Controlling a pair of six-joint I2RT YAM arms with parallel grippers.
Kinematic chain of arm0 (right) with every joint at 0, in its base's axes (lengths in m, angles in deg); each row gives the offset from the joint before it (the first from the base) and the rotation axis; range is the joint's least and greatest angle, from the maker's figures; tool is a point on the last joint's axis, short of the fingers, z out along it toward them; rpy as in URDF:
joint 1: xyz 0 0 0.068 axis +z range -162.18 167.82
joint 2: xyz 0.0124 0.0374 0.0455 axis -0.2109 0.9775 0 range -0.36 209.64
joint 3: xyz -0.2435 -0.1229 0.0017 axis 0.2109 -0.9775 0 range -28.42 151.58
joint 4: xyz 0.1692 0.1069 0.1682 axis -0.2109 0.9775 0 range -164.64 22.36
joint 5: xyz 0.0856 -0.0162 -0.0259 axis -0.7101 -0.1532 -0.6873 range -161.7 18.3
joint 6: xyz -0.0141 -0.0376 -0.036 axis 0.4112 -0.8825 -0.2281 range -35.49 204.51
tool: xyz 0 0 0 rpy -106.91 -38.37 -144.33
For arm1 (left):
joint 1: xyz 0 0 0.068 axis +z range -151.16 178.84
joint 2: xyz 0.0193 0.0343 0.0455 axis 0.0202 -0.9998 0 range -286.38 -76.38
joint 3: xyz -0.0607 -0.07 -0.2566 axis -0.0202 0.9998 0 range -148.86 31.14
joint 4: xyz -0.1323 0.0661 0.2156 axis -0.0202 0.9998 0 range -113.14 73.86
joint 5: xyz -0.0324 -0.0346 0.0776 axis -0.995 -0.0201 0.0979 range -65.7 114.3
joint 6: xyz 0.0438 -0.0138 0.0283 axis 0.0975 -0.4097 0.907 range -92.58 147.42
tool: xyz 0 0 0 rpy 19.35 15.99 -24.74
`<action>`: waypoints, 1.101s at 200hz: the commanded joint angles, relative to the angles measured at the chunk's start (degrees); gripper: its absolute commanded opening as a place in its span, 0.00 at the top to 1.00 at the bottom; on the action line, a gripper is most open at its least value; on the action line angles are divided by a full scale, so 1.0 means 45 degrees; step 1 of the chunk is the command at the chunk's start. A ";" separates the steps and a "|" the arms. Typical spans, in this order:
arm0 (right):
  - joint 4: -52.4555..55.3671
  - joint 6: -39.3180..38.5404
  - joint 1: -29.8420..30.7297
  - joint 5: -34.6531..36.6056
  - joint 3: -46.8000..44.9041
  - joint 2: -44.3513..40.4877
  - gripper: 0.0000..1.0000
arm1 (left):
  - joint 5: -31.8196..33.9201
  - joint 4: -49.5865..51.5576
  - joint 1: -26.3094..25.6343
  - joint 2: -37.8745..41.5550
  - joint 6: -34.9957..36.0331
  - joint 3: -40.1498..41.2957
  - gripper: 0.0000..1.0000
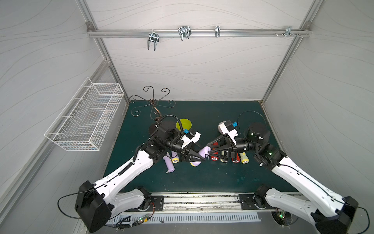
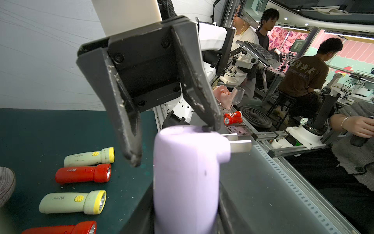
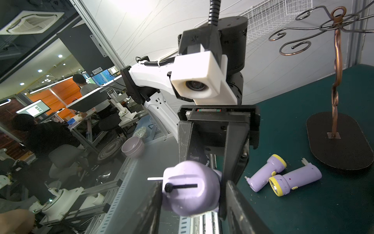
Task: Close the plug at the bottom of the flashlight
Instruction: Close the plug of the flashlight.
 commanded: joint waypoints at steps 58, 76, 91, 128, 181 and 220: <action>-0.0071 0.0066 0.0051 -0.0430 0.0559 0.0390 0.55 | -0.0604 -0.0315 0.0057 -0.0151 0.0358 -0.0791 1.00; -0.0104 0.0109 0.0059 -0.0483 0.0557 0.0481 0.59 | -0.0622 -0.0286 0.0057 -0.0145 0.0379 -0.0796 1.00; -0.0119 0.0115 0.0063 -0.0481 0.0519 0.0524 0.62 | -0.0610 -0.0276 0.0057 -0.0125 0.0396 -0.0796 1.00; -0.0130 0.0116 0.0053 -0.0507 0.0382 0.0651 0.70 | -0.0605 -0.0162 0.0058 -0.0059 0.0490 -0.0870 1.00; -0.0287 0.0120 0.0065 -0.0593 0.0157 0.0836 0.81 | -0.0619 -0.0028 0.0077 0.0183 0.0668 -0.0885 1.00; -0.0287 0.0019 0.0039 -0.0468 0.0031 0.0954 0.89 | -0.0671 0.0051 0.0133 0.0217 0.0804 -0.0874 1.00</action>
